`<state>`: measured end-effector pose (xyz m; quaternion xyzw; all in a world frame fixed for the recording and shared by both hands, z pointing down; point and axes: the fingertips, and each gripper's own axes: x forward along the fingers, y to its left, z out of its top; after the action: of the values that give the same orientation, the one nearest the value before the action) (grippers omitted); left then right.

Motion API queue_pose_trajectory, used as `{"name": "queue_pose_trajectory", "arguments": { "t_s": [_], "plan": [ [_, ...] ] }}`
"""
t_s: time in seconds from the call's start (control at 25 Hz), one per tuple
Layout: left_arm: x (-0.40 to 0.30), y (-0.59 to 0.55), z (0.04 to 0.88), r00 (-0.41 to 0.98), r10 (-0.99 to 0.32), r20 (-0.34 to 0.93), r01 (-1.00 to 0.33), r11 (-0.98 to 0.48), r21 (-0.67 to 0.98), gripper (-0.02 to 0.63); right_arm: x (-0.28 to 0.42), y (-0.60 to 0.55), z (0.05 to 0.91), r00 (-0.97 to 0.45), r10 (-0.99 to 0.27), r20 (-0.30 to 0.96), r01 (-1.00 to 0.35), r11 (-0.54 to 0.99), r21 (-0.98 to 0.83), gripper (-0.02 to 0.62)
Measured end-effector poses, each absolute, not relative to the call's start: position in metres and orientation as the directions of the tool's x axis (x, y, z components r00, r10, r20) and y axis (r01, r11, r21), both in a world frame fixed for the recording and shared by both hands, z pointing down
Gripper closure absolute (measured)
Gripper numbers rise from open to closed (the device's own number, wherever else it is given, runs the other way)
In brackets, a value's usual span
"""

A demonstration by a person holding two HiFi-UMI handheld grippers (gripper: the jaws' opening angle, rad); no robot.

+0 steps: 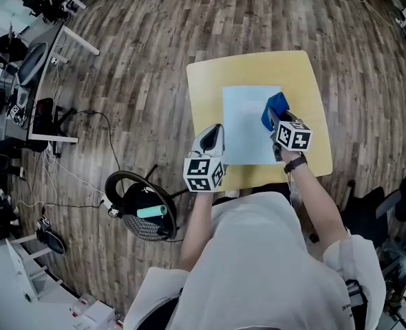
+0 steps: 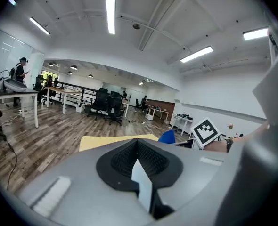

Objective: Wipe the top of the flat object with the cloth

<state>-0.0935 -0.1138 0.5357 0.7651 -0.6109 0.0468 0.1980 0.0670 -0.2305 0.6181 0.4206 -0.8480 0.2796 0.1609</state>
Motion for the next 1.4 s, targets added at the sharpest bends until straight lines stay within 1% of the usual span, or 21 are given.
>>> {"name": "queue_pose_trajectory", "arguments": {
  "t_s": [0.16,0.36,0.52,0.64,0.76,0.88,1.12,1.4],
  "plan": [
    [-0.115,-0.105,0.536,0.193,-0.93,0.314,-0.962,-0.117,0.245,0.597,-0.001,-0.211,0.611,-0.694,-0.541,0.476,-0.718,0.571,-0.398,0.535],
    [-0.136,-0.093,0.534,0.141,-0.94,0.311,-0.967,-0.064,0.246,0.597,-0.08,-0.187,0.617,-0.765,-0.44,0.47,-0.634,0.645,-0.427,0.535],
    [-0.15,-0.084,0.532,0.116,-0.944,0.309,-0.97,-0.04,0.241,0.597,-0.125,-0.173,0.632,-0.772,-0.384,0.507,-0.613,0.66,-0.434,0.535],
    [-0.154,-0.081,0.536,0.107,-0.942,0.317,-0.969,-0.027,0.246,0.597,-0.135,-0.172,0.643,-0.754,-0.375,0.54,-0.625,0.663,-0.413,0.535],
    [-0.15,-0.082,0.538,0.112,-0.94,0.321,-0.968,-0.03,0.25,0.597,-0.121,-0.177,0.649,-0.727,-0.394,0.563,-0.648,0.665,-0.372,0.535],
    [-0.145,-0.088,0.538,0.129,-0.94,0.315,-0.966,-0.048,0.252,0.597,-0.089,-0.187,0.654,-0.686,-0.436,0.583,-0.697,0.624,-0.354,0.535],
    [-0.116,-0.104,0.539,0.2,-0.931,0.306,-0.959,-0.122,0.256,0.597,-0.004,-0.209,0.654,-0.607,-0.535,0.588,-0.785,0.521,-0.336,0.535],
    [-0.087,-0.113,0.533,0.282,-0.913,0.295,-0.944,-0.21,0.254,0.597,0.092,-0.221,0.651,-0.492,-0.62,0.611,-0.867,0.41,-0.283,0.535]
  ]
}}
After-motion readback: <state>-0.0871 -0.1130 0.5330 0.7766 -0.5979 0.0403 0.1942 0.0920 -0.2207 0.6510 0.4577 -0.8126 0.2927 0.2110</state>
